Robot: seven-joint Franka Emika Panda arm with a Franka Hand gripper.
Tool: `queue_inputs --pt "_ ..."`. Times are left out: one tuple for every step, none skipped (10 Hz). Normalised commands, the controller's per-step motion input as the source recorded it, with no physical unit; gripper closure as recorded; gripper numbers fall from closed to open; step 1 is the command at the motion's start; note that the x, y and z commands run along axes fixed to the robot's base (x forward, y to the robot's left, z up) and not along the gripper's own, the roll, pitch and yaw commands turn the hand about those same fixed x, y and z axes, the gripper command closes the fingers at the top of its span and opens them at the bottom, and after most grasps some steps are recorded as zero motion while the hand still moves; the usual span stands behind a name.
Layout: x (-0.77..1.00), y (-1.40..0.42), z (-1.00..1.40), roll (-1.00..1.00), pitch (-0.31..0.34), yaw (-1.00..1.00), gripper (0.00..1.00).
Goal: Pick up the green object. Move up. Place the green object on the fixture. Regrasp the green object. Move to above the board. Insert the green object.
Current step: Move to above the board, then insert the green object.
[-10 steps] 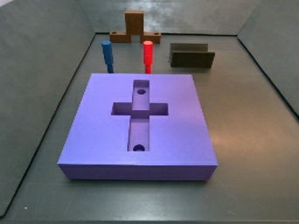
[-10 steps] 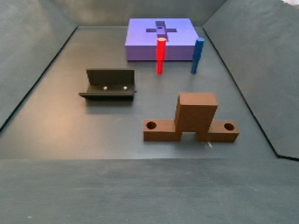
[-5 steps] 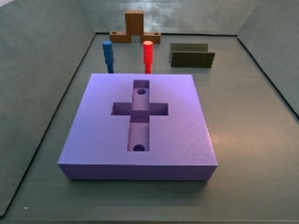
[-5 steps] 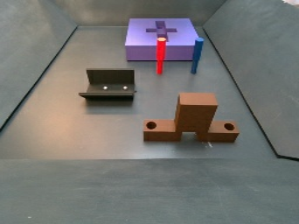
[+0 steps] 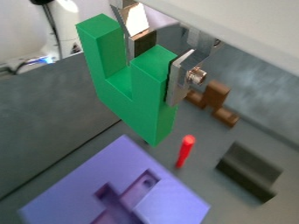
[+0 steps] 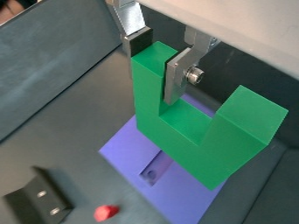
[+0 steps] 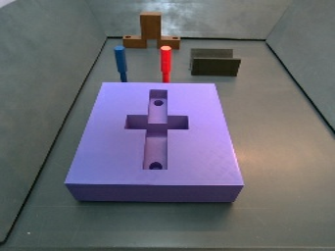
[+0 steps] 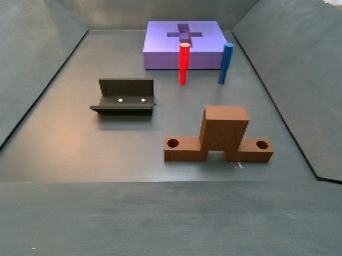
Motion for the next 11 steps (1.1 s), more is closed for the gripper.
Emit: queue_inputs --pt "-0.06 0.02 0.01 -0.53 0.0 0.02 1.0" --pt "-0.05 0.02 -0.01 -0.4 -0.009 0.01 1.0" --pt "-0.03 0.0 0.0 -0.22 -0.012 0.0 1.0" --pt "0.0 0.0 -0.02 0.0 0.0 0.0 1.0" --pt "0.01 0.0 0.0 0.0 0.004 0.0 1.0" --pt "0.0 0.0 0.0 0.0 0.0 -0.01 1.0" --pt "0.0 0.0 -0.22 -0.09 -0.034 0.0 1.0" --pt "-0.03 0.0 -0.37 -0.17 -0.106 0.0 1.0" --pt "-0.09 0.0 -0.47 -0.2 -0.141 0.0 1.0" --pt "-0.13 0.0 -0.49 -0.19 -0.144 0.0 1.0" --pt "-0.06 0.0 -0.44 -0.22 -0.124 0.0 1.0"
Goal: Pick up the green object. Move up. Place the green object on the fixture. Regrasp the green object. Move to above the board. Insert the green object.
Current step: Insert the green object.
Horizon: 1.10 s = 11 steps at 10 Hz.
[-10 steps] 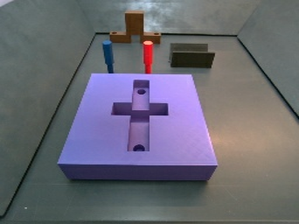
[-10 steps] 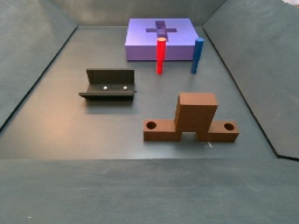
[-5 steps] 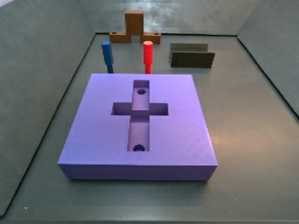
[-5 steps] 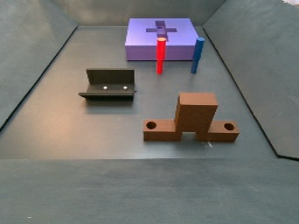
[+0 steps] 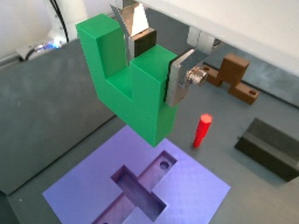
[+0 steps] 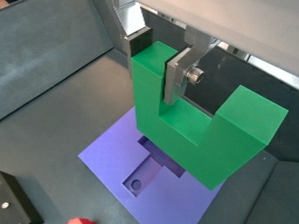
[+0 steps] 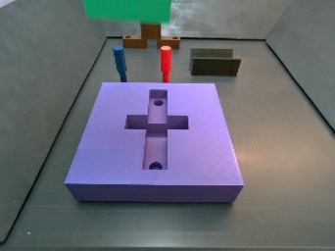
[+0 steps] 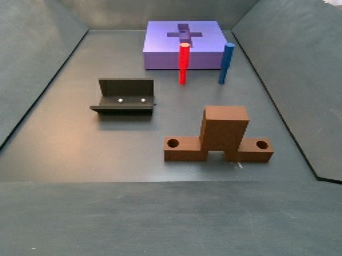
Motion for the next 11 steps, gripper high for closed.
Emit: queue_inputs --pt "-0.02 0.0 -0.46 -0.26 -0.123 0.0 1.0" --pt "0.0 0.0 -0.41 -0.26 -0.096 0.0 1.0" --pt "0.0 0.0 -0.35 -0.26 -0.069 0.0 1.0" --pt "0.01 0.0 -0.27 -0.22 -0.023 0.0 1.0" --pt "0.0 0.0 -0.26 -0.22 -0.026 0.0 1.0" --pt "0.0 0.0 -0.21 -0.2 -0.011 0.0 1.0" --pt "0.0 0.0 -0.17 -0.15 -0.01 0.0 1.0" --pt "0.0 0.0 -0.14 -0.12 0.0 0.01 1.0" --pt "0.0 0.0 -0.14 -0.11 -0.007 0.01 1.0" --pt "0.0 0.0 -0.15 -0.1 -0.004 0.01 1.0" --pt "0.0 0.0 -0.13 -0.1 -0.02 0.01 1.0"
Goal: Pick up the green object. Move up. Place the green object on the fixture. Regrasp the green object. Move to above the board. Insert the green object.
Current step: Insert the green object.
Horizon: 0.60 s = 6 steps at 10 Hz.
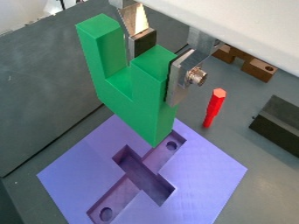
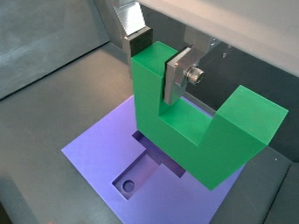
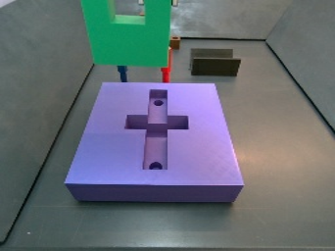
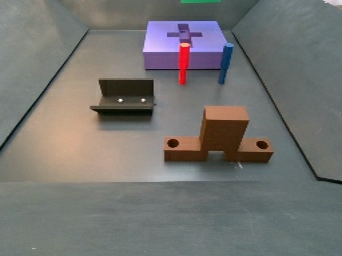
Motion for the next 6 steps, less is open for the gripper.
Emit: queue_inputs --pt "0.0 0.0 -0.11 -0.11 0.0 0.01 1.0" --pt "0.0 -0.03 -0.15 -0.17 0.0 0.03 1.0" --pt "0.16 -0.18 -0.39 -0.19 0.0 0.02 1.0" --pt "0.28 -0.37 -0.62 -0.02 -0.064 0.0 1.0" --pt "0.57 -0.36 -0.63 0.02 -0.05 0.01 1.0" --pt "0.9 -0.2 -0.53 0.0 -0.069 0.07 1.0"
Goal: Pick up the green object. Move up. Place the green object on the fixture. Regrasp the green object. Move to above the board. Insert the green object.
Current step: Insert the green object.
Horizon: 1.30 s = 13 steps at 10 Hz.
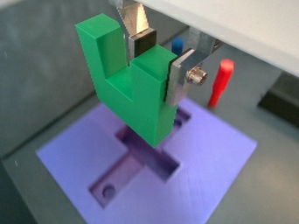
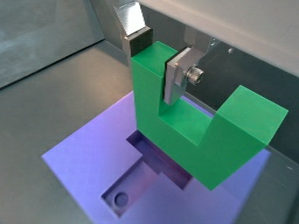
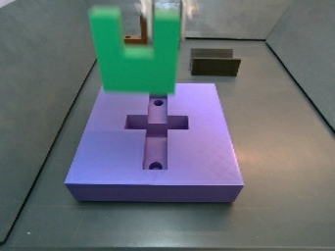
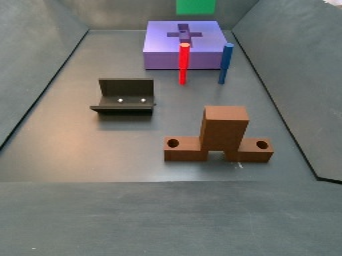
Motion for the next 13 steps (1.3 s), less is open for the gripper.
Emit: queue_inputs --pt "0.91 -0.18 -0.25 0.13 -0.059 0.0 1.0" --pt "0.76 -0.19 -0.15 0.29 -0.1 0.0 1.0" --pt "0.59 -0.21 -0.17 0.36 -0.187 0.0 1.0" --pt "0.43 -0.17 -0.09 0.46 -0.227 0.12 1.0" --pt "0.37 -0.17 -0.17 0.41 -0.239 0.1 1.0" --pt "0.05 0.0 -0.17 0.27 -0.166 0.06 1.0" --pt "-0.07 0.0 -0.15 0.14 -0.101 0.0 1.0" --pt "-0.05 0.04 -0.15 0.0 -0.059 0.0 1.0" --pt "-0.15 0.11 -0.24 -0.01 -0.106 0.0 1.0" --pt "-0.19 0.07 -0.21 -0.05 -0.1 0.0 1.0" --pt "-0.3 0.07 -0.25 -0.08 -0.15 0.0 1.0" --pt "-0.21 0.0 -0.25 -0.08 -0.136 -0.01 1.0" --pt "-0.18 0.0 -0.25 -0.11 -0.143 0.0 1.0"
